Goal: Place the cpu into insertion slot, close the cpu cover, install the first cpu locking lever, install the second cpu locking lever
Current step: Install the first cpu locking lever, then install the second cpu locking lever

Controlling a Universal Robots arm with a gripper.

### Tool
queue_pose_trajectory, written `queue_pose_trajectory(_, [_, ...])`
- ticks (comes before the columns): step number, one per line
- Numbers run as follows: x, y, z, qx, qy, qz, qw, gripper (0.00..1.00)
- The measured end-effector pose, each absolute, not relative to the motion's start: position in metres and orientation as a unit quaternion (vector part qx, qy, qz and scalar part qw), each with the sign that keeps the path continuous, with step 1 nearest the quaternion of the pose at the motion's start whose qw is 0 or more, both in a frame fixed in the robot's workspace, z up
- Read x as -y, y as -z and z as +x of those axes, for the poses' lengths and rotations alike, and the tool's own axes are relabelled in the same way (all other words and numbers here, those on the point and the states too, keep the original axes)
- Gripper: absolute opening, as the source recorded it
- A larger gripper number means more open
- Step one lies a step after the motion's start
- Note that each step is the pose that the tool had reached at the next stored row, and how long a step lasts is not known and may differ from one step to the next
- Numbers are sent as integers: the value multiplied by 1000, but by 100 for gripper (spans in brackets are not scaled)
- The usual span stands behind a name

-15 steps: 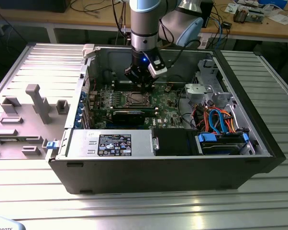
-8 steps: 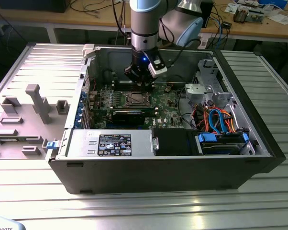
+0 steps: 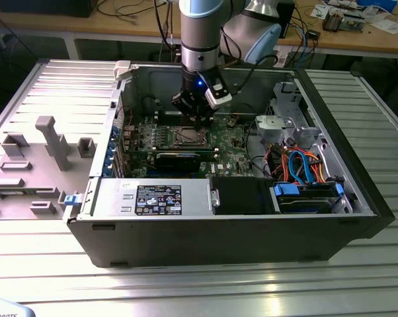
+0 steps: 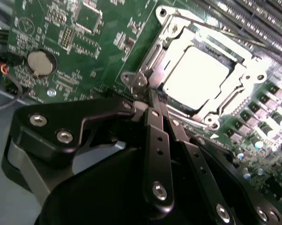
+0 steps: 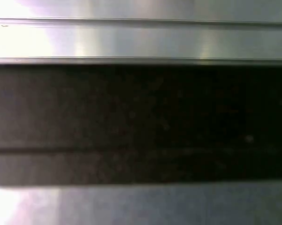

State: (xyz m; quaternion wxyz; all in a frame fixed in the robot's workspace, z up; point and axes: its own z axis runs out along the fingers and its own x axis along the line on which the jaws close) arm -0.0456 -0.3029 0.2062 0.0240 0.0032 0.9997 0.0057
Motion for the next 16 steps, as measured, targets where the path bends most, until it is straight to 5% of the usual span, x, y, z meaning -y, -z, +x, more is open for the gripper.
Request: queue_pose_trajectory(16, [305,-211,-46,-1000,2,3,24,11])
